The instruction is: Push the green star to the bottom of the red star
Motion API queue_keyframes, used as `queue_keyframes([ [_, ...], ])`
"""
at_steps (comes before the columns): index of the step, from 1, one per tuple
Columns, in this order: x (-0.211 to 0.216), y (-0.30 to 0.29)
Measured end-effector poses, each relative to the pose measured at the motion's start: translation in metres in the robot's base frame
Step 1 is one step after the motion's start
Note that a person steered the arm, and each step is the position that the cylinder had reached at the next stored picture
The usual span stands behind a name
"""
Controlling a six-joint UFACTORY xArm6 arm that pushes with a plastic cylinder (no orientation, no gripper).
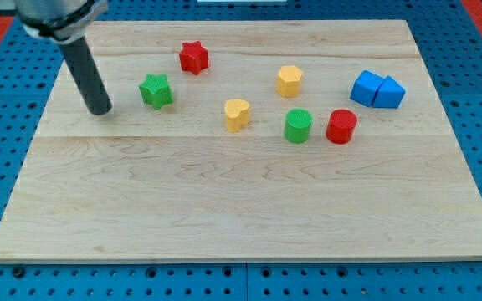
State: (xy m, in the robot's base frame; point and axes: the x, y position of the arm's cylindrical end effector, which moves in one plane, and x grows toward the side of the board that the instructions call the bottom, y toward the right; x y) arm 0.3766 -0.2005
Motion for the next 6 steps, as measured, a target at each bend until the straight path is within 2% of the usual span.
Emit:
queue_keyframes([
  [1,-0.019,0.037],
  [2,-0.005,0.065],
  [5,-0.002,0.09],
  [6,0.022,0.064],
])
